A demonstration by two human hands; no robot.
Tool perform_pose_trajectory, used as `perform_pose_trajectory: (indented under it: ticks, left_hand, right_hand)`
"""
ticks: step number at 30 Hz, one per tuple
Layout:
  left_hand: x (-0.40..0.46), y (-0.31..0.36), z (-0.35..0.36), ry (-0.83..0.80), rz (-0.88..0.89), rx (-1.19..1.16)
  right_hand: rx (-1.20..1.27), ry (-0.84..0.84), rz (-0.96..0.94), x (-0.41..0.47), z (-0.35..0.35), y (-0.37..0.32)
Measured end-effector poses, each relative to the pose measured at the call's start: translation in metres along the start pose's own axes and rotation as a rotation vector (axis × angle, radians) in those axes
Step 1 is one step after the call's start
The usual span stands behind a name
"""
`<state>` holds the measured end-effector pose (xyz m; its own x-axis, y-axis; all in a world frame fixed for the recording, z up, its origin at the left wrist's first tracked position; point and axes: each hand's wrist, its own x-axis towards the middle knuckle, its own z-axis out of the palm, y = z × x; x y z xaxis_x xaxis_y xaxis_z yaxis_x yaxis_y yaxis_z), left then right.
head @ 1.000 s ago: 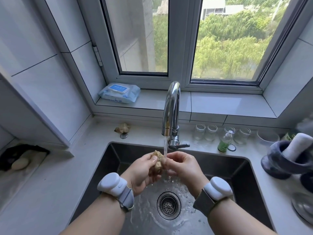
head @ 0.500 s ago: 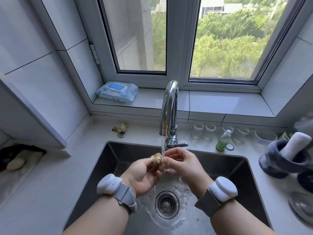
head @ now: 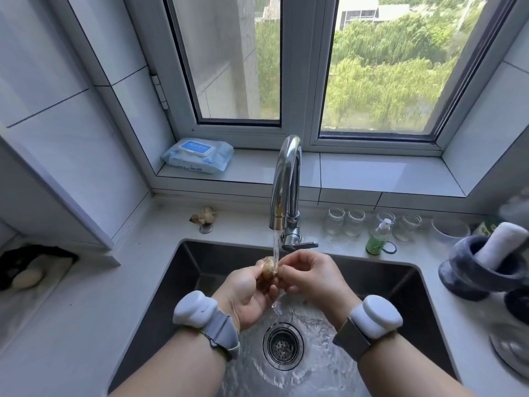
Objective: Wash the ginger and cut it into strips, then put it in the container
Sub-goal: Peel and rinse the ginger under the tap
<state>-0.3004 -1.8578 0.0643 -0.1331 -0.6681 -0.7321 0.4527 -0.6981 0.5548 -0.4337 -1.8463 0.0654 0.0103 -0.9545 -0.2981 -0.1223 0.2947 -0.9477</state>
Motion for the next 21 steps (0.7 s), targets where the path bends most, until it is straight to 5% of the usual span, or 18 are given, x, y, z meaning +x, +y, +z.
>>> perform_pose_trajectory:
  ticks: [12,17,21]
  left_hand:
    - [0.002,0.000,-0.001,0.016,0.011,0.136]
    - [0.002,-0.003,-0.002,0.024,-0.001,0.122]
    - [0.004,-0.002,-0.007,-0.019,-0.073,0.029]
  right_hand:
    - [-0.300,-0.098,-0.231,0.007,-0.010,0.003]
    - [-0.480,0.017,-0.300,0.003,0.000,0.003]
    - [-0.360,0.070,-0.226,0.002,0.001,0.005]
